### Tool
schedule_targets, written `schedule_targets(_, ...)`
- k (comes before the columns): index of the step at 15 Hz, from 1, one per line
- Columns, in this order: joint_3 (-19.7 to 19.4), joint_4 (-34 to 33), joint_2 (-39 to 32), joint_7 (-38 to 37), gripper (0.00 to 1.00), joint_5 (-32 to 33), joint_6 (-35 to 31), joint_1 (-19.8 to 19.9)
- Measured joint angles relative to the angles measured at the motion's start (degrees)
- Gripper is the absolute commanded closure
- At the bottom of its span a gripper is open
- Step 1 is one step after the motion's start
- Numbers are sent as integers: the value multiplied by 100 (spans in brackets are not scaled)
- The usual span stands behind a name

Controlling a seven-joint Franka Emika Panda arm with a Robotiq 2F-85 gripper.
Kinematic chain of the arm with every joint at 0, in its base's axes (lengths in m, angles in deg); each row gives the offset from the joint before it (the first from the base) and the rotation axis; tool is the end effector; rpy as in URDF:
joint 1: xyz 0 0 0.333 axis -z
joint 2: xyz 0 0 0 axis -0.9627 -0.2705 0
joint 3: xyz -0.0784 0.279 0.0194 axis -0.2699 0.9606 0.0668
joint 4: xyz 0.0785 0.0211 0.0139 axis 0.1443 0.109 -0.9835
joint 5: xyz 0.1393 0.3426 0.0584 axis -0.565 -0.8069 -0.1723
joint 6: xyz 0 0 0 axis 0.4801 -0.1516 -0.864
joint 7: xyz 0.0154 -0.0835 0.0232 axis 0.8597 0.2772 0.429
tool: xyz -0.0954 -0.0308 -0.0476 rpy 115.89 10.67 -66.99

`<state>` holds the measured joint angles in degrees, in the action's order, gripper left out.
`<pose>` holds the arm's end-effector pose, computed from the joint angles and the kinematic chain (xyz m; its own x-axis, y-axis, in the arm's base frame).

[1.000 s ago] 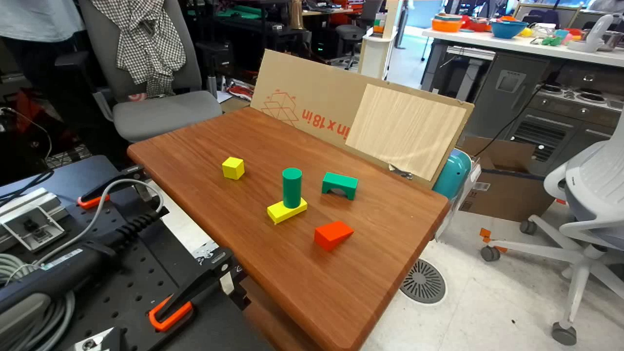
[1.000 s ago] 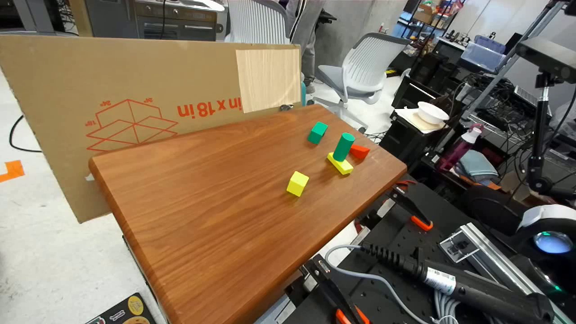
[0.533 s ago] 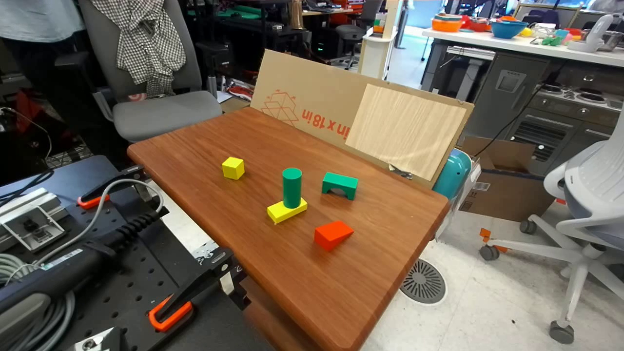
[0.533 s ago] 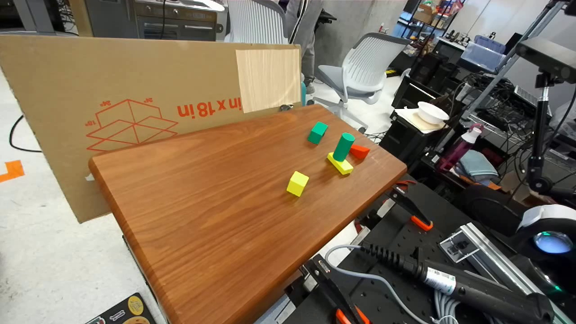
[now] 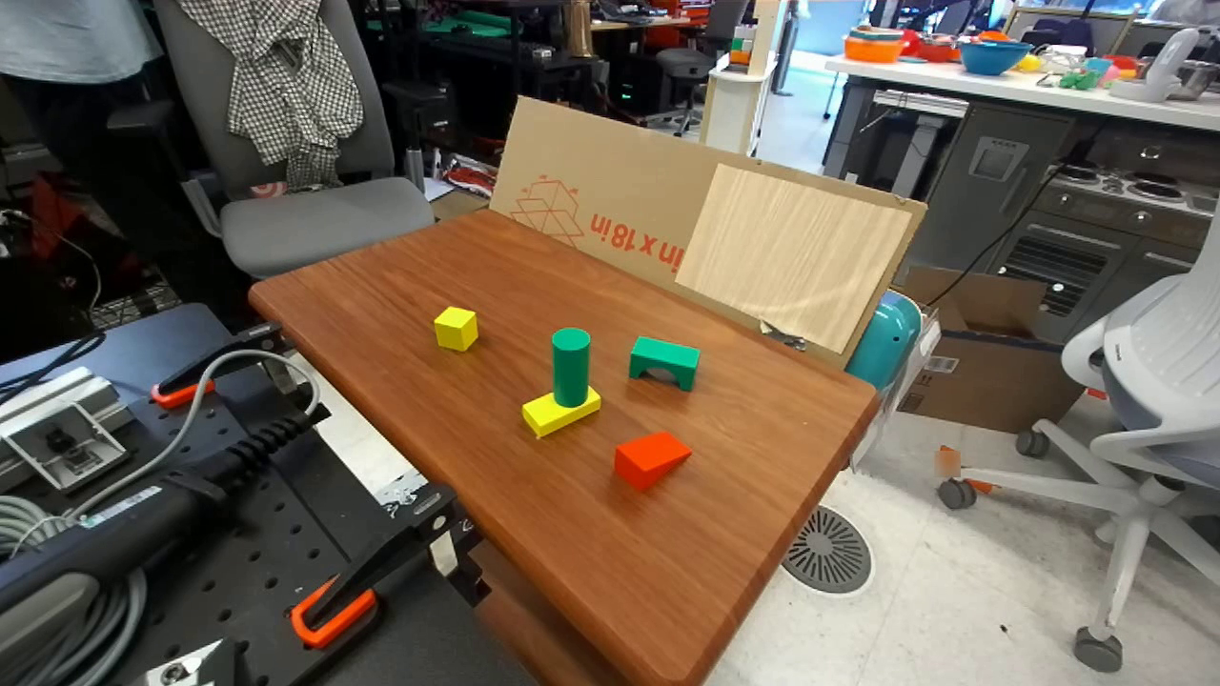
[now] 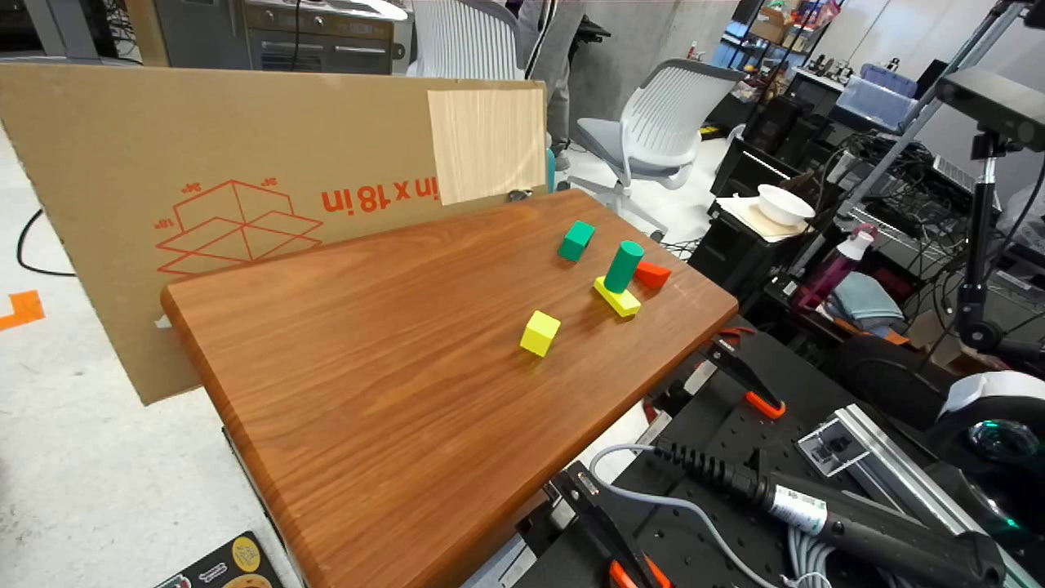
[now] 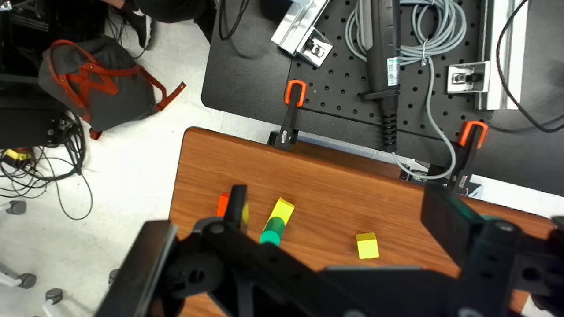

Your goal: Put the cylindrical Lego directly on the table

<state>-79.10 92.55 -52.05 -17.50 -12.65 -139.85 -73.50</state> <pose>0.3508 -0.0177 0.4590 0.9553 0.2351 -0.1792 0.2681 -0.9444 0.1903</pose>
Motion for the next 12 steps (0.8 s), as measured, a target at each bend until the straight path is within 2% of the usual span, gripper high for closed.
schedule_targets(12, -14, 6, -48, -40, 0, 1, -2, 0)
